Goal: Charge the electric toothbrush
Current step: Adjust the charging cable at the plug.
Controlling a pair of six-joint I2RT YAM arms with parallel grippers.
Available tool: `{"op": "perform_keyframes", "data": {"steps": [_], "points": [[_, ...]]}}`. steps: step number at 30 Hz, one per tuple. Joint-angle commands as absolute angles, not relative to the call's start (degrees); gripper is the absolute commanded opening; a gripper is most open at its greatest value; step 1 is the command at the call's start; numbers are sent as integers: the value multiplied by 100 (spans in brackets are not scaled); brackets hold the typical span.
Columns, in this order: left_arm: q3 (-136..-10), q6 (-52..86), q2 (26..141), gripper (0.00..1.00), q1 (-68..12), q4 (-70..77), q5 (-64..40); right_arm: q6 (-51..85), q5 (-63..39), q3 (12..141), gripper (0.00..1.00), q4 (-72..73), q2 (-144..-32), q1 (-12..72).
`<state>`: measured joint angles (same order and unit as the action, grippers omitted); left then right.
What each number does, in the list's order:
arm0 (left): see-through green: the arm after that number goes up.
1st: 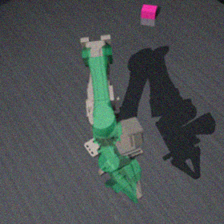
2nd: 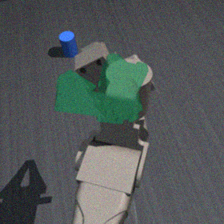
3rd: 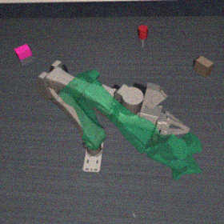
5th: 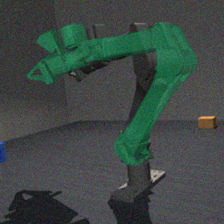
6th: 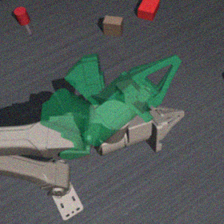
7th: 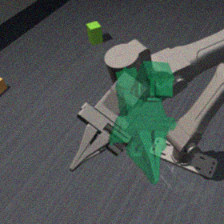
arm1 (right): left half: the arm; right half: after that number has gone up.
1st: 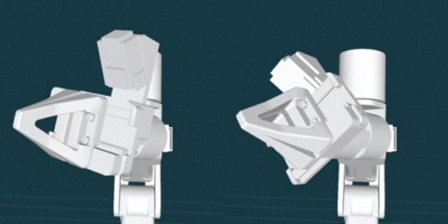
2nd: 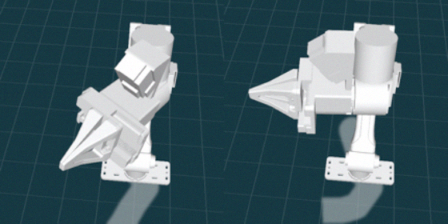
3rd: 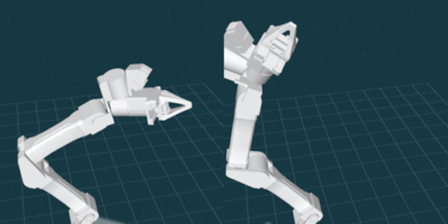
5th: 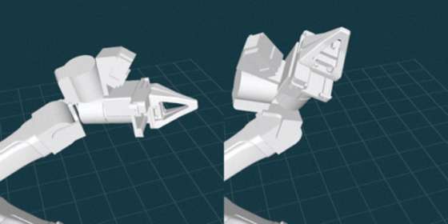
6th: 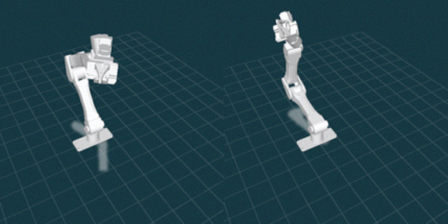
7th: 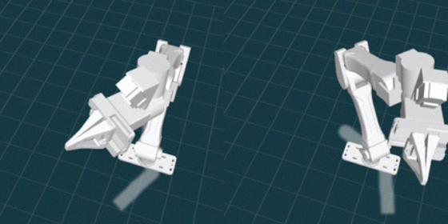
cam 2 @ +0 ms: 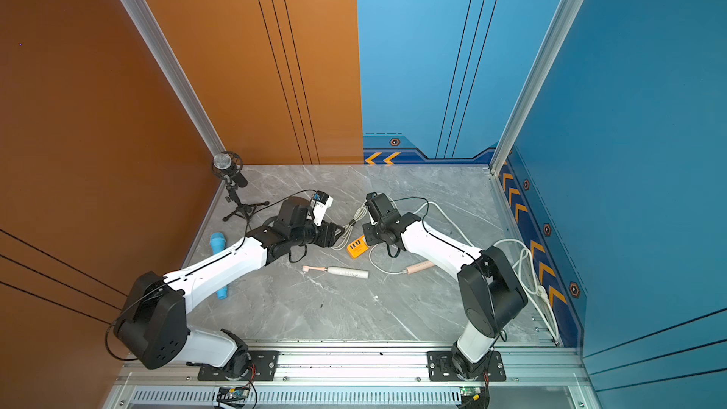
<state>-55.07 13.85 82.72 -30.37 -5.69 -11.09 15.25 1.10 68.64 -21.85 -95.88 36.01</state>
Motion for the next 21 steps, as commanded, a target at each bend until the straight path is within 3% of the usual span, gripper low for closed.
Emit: {"op": "perform_keyframes", "data": {"steps": [1,7,12,16,21], "points": [[-5645,1515,8147,65,-2981,-694,-968,1426,-20,6965,0,-2318,-9676,3638],[-5628,1487,8094,65,-2966,-717,-903,1313,-25,7305,4,-2268,-9666,3600],[-5630,1498,8036,65,-2893,-738,-880,1274,-77,7769,20,-2603,-9402,3613],[-5624,1662,7878,66,-2732,-786,-888,1302,-94,8453,41,-3305,-9295,3536],[-5659,1781,7796,67,-2548,-896,-854,2041,26,9266,47,-3940,-9654,2812]]}}
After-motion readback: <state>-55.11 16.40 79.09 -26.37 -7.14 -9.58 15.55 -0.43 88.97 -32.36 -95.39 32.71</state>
